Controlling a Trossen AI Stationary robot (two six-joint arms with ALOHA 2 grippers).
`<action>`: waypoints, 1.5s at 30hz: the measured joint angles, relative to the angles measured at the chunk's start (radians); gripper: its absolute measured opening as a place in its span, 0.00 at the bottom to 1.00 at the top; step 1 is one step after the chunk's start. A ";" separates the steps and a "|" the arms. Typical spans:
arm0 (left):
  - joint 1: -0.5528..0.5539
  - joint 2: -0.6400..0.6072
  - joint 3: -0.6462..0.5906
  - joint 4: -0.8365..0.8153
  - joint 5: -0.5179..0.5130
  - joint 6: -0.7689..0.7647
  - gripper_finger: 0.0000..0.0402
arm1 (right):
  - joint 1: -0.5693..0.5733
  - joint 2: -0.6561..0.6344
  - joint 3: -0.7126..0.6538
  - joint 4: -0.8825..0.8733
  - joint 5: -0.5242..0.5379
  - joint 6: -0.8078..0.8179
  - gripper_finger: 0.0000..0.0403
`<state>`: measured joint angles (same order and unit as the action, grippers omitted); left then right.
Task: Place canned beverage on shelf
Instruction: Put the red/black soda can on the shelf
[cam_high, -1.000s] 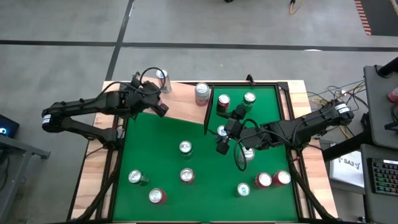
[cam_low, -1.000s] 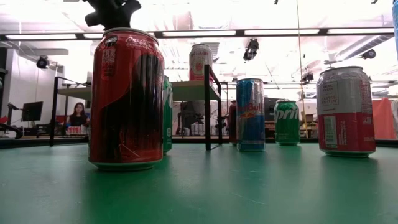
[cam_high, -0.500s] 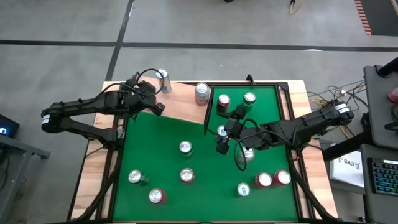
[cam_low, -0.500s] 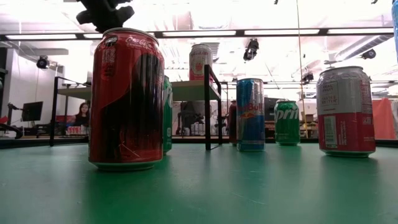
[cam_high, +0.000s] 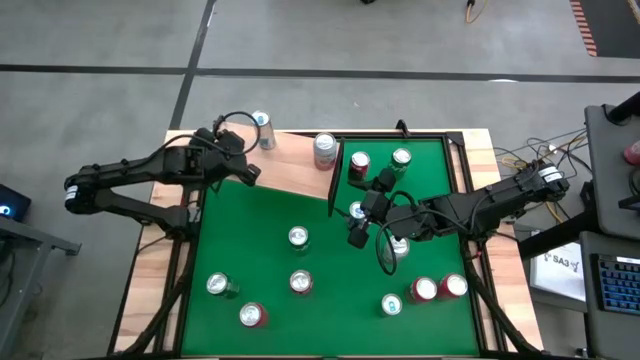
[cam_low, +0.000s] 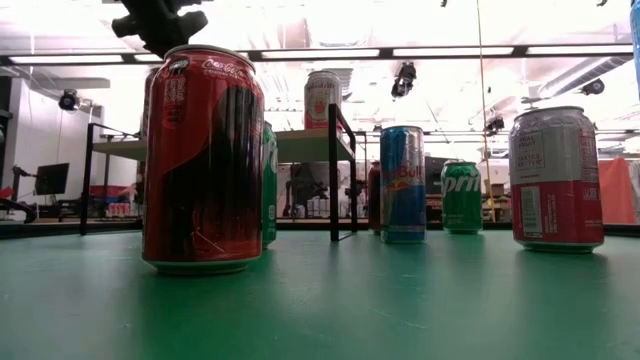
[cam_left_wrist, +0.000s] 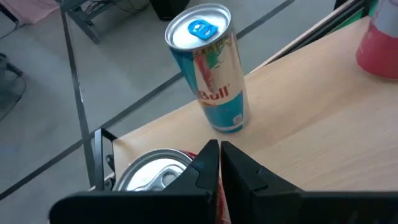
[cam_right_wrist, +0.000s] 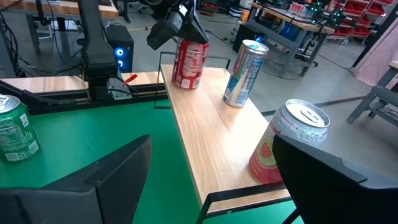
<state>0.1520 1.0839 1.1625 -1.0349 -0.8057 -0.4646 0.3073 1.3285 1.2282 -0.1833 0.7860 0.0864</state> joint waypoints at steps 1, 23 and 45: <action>0.000 -0.001 0.000 -0.010 0.003 -0.004 0.00 | 0.000 0.000 0.000 0.000 0.000 0.000 0.81; 0.013 0.016 -0.001 0.132 0.240 0.118 0.00 | 0.000 0.000 -0.001 -0.002 0.000 0.000 0.81; 0.082 0.054 0.000 -0.006 0.084 0.075 0.00 | 0.000 0.000 -0.002 -0.001 0.000 0.029 0.81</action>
<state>0.2340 1.1378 1.1625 -1.0408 -0.7219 -0.3900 0.3072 1.3285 1.2260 -0.1844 0.7860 0.1150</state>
